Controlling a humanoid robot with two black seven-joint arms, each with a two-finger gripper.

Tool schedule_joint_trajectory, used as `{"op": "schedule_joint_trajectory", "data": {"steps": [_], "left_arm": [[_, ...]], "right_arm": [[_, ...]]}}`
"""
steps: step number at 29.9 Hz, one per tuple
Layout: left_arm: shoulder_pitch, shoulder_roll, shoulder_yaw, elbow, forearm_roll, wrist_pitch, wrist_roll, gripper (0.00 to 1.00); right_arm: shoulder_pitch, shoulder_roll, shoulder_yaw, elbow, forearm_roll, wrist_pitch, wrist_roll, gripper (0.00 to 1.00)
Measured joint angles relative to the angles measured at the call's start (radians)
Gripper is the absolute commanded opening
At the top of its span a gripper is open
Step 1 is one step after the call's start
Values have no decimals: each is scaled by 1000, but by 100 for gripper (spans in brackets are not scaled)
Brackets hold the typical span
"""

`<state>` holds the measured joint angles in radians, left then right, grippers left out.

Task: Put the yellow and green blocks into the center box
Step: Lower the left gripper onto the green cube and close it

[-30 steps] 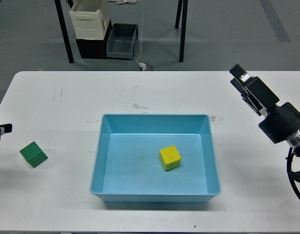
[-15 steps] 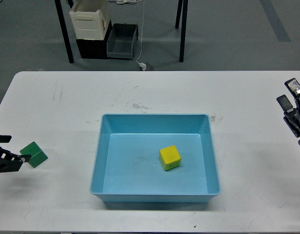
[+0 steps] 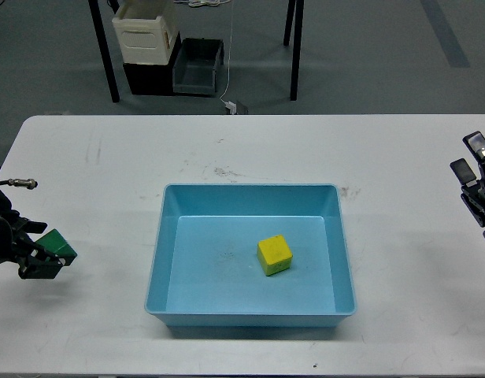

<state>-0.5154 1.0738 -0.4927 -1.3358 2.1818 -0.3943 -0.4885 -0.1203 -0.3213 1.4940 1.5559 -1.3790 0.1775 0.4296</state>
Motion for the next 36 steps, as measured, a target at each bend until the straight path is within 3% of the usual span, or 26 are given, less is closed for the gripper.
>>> {"op": "schedule_joint_trajectory", "data": {"steps": [4,14,21,36], "left_arm": [[-1,-29,4,32,0,0,0,97],[-38,-59,82,87,-1,10,0,80],[-76,-62,113,90,0,24,0,80],[-82,-7,119,80,0,16,0,91]], "right_arm": [[-4,1,0,0,1,-14,0,98],[-12,5,-4,-7,18,-27,0,98],[-16,6,-5,-10,26,-28,0,98],[-30,9,-5,-10,28,-29,0,98]]}}
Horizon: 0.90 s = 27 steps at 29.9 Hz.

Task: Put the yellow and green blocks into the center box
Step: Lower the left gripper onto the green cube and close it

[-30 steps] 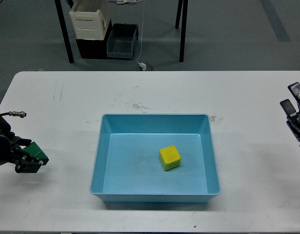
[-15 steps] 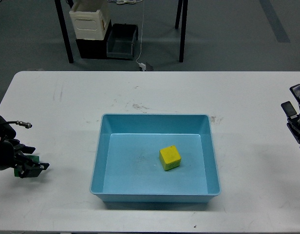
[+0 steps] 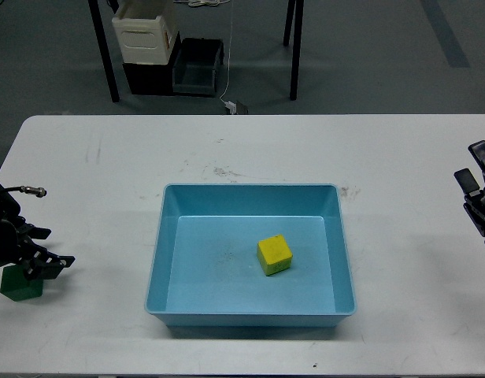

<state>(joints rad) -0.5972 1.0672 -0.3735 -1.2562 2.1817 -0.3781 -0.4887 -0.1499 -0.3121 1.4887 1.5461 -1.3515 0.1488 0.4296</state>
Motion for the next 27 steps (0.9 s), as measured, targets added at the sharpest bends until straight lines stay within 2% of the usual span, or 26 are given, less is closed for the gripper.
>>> {"op": "schedule_joint_trajectory", "data": {"steps": [5,9,15,27], "left_arm": [[6,109,2,-102,-44,-2,0,92],[12,180,72,-162,-137,4,0,92],[19,202,142,-146,-143,10,0,92],[18,177,154,-80,-145,12,0,92]], "right_arm": [[-2,6,-7,0,0,0,0,98],[-2,20,-10,-5,0,0,0,98],[-2,24,-13,-7,0,0,0,98],[-2,24,-13,-6,0,0,0,98]]}}
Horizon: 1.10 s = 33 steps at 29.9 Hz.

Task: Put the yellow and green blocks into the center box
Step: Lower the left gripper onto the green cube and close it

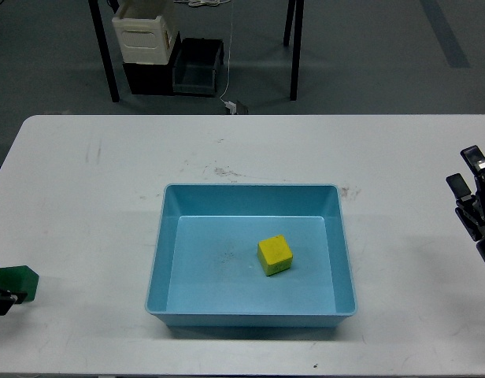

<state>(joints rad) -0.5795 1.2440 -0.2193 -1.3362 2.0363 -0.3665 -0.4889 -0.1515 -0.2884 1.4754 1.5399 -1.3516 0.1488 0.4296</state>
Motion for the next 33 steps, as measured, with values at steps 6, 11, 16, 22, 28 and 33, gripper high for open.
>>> {"op": "schedule_joint_trajectory", "data": {"steps": [6,11,16,22,28,33], "left_arm": [[0,-39,0,45,0,0,0,91],[0,-63,0,64,-3,1,0,79],[1,-75,0,75,18,2,0,66],[8,-87,0,90,40,0,0,56],[9,-90,-2,101,39,1,0,41],[9,-89,-3,103,35,26,0,36]], "right_arm": [[-1,0,2,-3,0,0,0,98],[-1,1,3,-13,0,0,1,98],[-1,1,5,-15,0,0,1,98],[-1,1,4,-15,0,-16,2,98],[-1,2,0,-17,0,-23,2,98],[-1,2,0,-17,0,-24,2,98]]}}
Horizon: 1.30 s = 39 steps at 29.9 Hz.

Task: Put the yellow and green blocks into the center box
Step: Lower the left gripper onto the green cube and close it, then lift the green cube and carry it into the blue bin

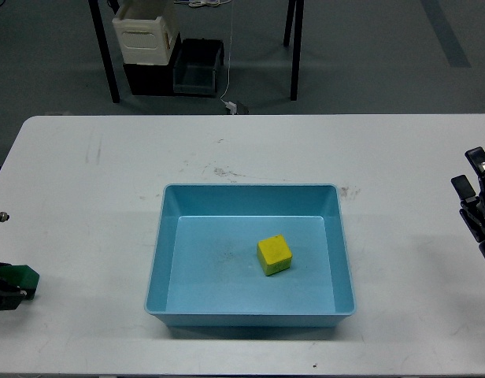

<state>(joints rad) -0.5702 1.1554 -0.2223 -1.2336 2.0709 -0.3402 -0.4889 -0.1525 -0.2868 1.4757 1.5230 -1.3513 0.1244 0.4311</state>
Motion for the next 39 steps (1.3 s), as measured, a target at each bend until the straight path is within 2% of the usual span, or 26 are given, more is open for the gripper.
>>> {"op": "schedule_joint_trajectory", "data": {"steps": [4,10,16,19,23,25,32,39], "left_arm": [[-14,9,-9,0,-14,64,1,36],[-119,60,-27,-30,-197,78,1,37],[-255,108,-27,-197,-399,62,0,37],[-323,98,-28,-310,-427,13,0,37],[-428,-15,-26,-379,-427,-115,0,37],[-472,-84,-22,-383,-411,-140,0,37],[-533,-310,-11,-374,-138,-149,0,38],[-537,-464,110,-303,90,-149,0,38]], "right_arm": [[1,0,0,-5,0,0,0,98],[1,0,0,-11,0,0,0,98],[1,6,-3,-12,0,0,0,100],[1,9,-5,-12,-1,0,0,100],[2,19,-5,-12,-2,0,0,100],[2,19,-4,-12,-2,0,0,100],[2,41,-4,-21,-2,0,0,100],[1,53,-3,-25,-1,-5,0,100]]}}
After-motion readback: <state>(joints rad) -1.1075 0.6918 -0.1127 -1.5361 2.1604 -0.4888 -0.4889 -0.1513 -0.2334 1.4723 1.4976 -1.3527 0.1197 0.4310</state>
